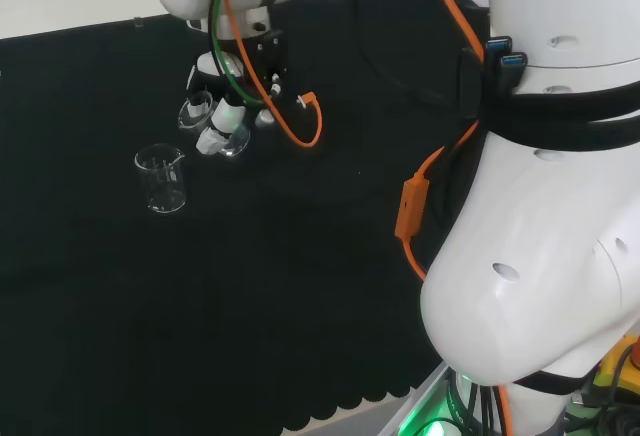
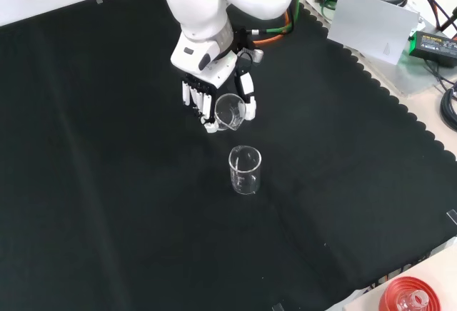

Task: Pour the water from the handheld beaker into the one on the table.

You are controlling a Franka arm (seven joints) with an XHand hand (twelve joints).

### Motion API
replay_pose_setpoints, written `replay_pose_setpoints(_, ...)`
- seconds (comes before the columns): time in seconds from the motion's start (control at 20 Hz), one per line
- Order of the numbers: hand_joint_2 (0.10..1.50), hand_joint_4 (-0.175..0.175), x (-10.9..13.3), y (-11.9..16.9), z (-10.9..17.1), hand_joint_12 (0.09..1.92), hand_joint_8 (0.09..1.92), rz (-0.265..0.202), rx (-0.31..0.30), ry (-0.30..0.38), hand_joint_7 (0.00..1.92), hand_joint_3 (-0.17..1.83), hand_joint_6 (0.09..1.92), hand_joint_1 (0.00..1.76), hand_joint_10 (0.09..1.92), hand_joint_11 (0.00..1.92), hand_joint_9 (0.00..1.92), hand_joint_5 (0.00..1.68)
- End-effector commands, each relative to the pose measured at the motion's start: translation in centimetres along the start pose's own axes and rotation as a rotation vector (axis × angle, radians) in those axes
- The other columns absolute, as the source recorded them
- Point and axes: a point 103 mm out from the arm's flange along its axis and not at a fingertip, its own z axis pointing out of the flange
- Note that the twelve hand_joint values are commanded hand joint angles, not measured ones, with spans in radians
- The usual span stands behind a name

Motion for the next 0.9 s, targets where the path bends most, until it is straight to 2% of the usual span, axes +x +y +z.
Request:
replay_pose_setpoints(0.05,0.68,0.175,1.07,0.43,0.14,1.01,0.09,0.001,0.039,-0.062,1.71,0.56,0.47,1.14,0.09,1.01,1.54,1.36)
replay_pose_setpoints(0.5,0.66,0.175,1.76,0.69,-0.02,1.00,0.09,0.015,0.071,-0.132,1.71,0.59,0.46,1.14,0.09,1.01,1.55,1.37)
replay_pose_setpoints(0.9,0.66,0.175,1.93,0.70,-0.18,0.99,0.09,0.045,0.094,-0.196,1.71,0.59,0.47,1.14,0.09,1.02,1.55,1.37)
